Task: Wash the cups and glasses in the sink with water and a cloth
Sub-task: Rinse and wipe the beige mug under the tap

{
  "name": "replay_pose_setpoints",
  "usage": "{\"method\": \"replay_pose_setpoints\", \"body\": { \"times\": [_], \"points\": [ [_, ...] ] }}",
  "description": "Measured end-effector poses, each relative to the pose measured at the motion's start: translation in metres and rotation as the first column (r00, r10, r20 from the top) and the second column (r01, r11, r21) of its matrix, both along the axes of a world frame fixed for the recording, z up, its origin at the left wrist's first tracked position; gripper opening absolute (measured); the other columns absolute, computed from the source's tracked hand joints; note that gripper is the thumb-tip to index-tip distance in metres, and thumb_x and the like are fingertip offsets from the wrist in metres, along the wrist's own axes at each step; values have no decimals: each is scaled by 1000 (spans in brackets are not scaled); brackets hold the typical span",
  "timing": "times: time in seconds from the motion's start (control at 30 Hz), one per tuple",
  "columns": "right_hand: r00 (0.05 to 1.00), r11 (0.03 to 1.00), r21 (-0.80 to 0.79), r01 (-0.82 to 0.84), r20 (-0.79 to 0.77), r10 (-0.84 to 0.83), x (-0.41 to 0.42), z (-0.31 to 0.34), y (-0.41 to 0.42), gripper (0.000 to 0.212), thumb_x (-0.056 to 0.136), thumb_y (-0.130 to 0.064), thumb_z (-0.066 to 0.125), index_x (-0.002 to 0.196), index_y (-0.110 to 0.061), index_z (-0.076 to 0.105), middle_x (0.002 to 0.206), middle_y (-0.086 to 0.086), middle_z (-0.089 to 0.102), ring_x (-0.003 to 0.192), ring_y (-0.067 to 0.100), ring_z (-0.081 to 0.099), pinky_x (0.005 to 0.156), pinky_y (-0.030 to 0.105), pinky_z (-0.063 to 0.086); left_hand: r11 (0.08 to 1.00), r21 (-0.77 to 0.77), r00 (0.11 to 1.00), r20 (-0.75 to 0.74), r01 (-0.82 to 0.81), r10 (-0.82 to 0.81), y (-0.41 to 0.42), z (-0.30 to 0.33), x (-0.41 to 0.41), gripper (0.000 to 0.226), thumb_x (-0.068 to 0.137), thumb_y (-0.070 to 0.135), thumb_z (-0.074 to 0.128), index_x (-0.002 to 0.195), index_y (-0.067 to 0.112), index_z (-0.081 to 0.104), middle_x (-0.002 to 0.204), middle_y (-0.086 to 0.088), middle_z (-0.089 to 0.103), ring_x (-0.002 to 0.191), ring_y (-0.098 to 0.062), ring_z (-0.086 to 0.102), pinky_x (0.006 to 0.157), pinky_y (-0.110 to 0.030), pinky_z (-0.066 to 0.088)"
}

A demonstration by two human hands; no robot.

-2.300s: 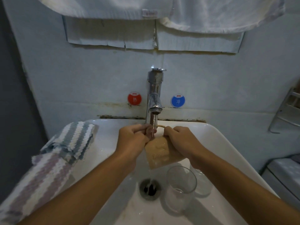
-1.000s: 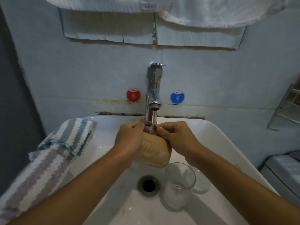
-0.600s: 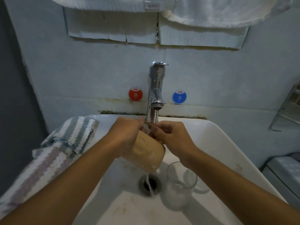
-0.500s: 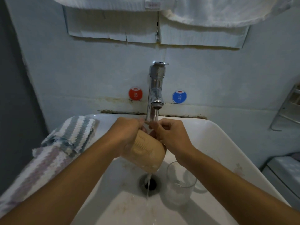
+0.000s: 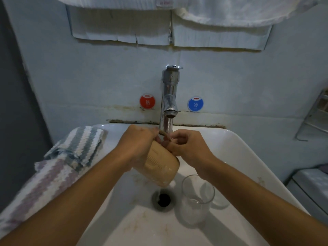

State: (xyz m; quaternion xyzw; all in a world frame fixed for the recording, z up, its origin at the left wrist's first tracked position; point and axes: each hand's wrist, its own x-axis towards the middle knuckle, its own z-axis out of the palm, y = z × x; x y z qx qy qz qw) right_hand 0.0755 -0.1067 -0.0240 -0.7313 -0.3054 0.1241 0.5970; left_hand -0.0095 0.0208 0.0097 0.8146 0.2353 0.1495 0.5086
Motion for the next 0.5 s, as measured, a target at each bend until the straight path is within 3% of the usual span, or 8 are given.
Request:
{"method": "replay_pose_setpoints", "body": {
  "times": [0.17, 0.27, 0.33, 0.43, 0.5],
  "points": [
    [984, 994, -71, -80, -163, 67, -3, 3, 4, 21, 97, -9, 54, 105, -13, 72, 105, 7, 72, 102, 22, 67, 93, 38, 53, 996, -78, 998, 36, -51, 54, 1, -1, 0, 35, 96, 37, 55, 82, 9, 70, 90, -10, 68, 85, -24, 61, 78, -37, 47],
    [964, 986, -91, -138, -241, 113, -7, 7, 3, 26, 99, -22, 49, 113, -14, 70, 109, 8, 71, 101, 24, 67, 86, 39, 54, 985, -155, 996, 46, -71, 79, 1, -2, -2, 36, 95, 38, 57, 80, 9, 71, 91, -13, 72, 91, -30, 66, 90, -45, 51],
    [940, 979, -120, -167, -320, 120, -9, 10, -1, 31, 100, -34, 46, 116, -16, 66, 111, 11, 70, 104, 29, 67, 87, 46, 57, 977, -190, 989, 98, -92, 112, 3, -2, 1, 35, 95, 37, 57, 73, 13, 70, 89, -11, 73, 91, -31, 67, 92, -47, 50],
    [871, 965, -96, -244, -460, 175, -13, 16, -6, 35, 101, -45, 45, 116, -20, 64, 113, 12, 69, 102, 34, 69, 83, 52, 59, 936, -301, 959, 152, -184, 238, 5, 2, 3, 39, 100, 35, 47, 86, 8, 72, 79, -5, 72, 76, -22, 65, 73, -33, 49],
    [885, 961, -122, -249, -431, 175, -13, 18, -7, 39, 100, -51, 44, 113, -21, 65, 109, 11, 71, 98, 33, 71, 81, 52, 59, 912, -336, 951, 113, -235, 287, 3, 2, 4, 42, 103, 37, 39, 93, 9, 69, 83, -5, 70, 72, -19, 60, 67, -31, 44]
  ]
}}
